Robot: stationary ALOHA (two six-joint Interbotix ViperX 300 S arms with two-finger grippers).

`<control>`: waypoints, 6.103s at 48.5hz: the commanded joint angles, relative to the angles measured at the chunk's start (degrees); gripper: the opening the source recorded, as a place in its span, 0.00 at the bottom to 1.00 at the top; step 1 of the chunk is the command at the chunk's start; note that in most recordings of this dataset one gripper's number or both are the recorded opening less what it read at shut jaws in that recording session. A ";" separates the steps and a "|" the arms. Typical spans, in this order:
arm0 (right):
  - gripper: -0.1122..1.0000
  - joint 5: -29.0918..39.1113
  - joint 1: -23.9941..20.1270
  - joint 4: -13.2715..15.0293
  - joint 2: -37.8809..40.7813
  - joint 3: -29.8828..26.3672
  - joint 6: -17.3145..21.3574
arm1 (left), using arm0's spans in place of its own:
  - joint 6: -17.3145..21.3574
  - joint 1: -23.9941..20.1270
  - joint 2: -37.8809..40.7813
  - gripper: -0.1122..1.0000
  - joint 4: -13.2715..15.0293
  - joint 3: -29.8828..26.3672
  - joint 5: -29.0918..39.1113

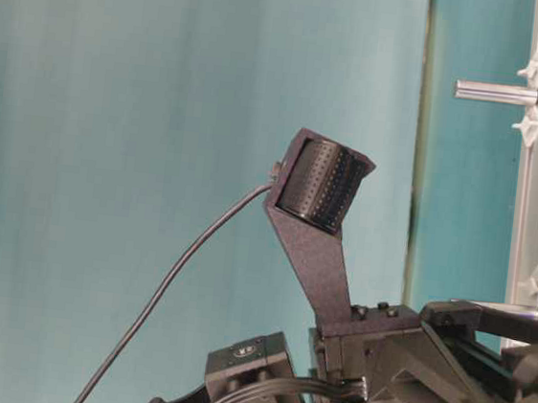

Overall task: Find the location of the shaft and insert the large gear.
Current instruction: 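Lift the blue gear with the left gripper and tilt it upright, then carry the upright gear toward the right shaft on the rail, then align the gear's center hole with the shaft and push it on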

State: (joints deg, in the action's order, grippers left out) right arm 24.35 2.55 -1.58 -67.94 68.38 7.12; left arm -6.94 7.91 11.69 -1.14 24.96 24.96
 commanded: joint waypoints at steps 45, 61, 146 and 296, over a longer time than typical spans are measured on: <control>0.10 -1.32 0.00 0.09 0.44 0.53 0.53 | -1.93 0.09 -5.62 0.75 -0.09 -1.85 -2.64; 0.10 -1.49 0.09 0.09 0.35 0.62 0.53 | 0.35 -2.11 -11.07 0.75 -0.09 -4.31 -1.67; 0.10 -1.49 0.09 0.09 -2.37 2.81 0.53 | 19.78 -14.77 5.01 0.75 -0.09 -22.59 -2.46; 0.10 -3.60 0.18 0.09 -2.37 3.60 0.62 | 19.16 -18.37 8.09 0.75 -0.09 -30.67 13.97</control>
State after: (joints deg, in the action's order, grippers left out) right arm 21.27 2.55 -1.58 -70.75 72.51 7.12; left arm 12.30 -9.67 21.09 -1.05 -3.87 39.11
